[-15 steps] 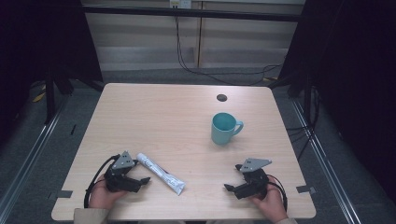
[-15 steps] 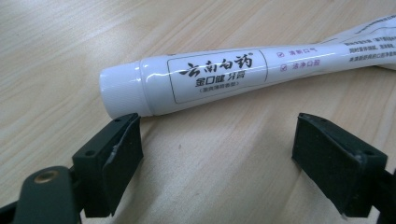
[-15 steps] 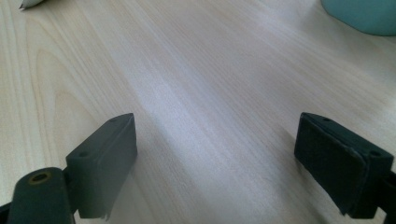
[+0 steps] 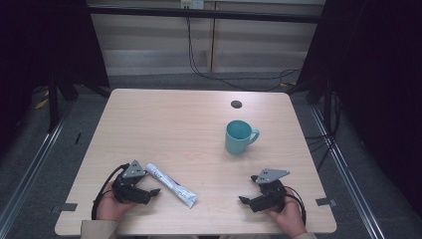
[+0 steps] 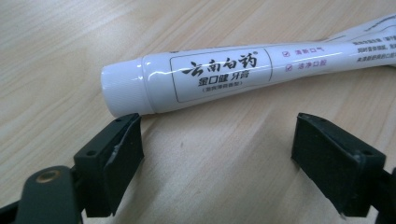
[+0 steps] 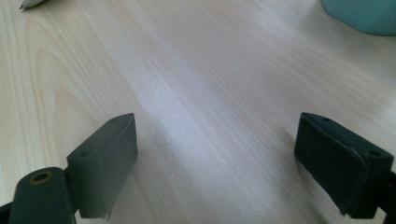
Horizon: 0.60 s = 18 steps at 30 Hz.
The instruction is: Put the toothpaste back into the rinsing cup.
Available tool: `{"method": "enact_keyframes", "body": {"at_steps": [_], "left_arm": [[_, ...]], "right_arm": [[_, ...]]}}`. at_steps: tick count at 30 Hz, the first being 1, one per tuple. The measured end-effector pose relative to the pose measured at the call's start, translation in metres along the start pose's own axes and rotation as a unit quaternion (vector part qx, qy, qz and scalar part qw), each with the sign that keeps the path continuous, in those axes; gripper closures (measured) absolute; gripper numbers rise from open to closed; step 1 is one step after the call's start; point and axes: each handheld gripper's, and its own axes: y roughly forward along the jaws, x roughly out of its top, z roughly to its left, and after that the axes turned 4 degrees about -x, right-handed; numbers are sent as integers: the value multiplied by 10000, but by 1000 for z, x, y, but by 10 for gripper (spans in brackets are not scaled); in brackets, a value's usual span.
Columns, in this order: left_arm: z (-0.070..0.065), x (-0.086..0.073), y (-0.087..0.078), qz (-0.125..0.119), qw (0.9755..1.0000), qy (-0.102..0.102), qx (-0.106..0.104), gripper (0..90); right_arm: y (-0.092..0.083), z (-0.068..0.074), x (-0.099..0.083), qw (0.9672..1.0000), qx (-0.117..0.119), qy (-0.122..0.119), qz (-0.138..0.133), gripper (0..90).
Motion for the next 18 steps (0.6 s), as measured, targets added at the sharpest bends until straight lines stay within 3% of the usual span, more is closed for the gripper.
{"method": "enact_keyframes", "body": {"at_steps": [4, 8, 12, 18], "left_arm": [[-1, 8, -3, 356, 9992, 202, -18, 216], [-3, 16, -7, 716, 9964, 445, 29, 227], [-1, 29, -16, 865, 9944, 605, 65, 219], [-1, 53, -21, 1068, 9891, 1009, 111, 204]], "right_arm": [[0, 0, 0, 10000, 11, 2, -9, 125], [0, 0, 0, 10000, 10, 11, -12, 126], [0, 0, 0, 10000, 11, 11, -12, 126], [0, 0, 0, 10000, 12, 10, -12, 125]]}}
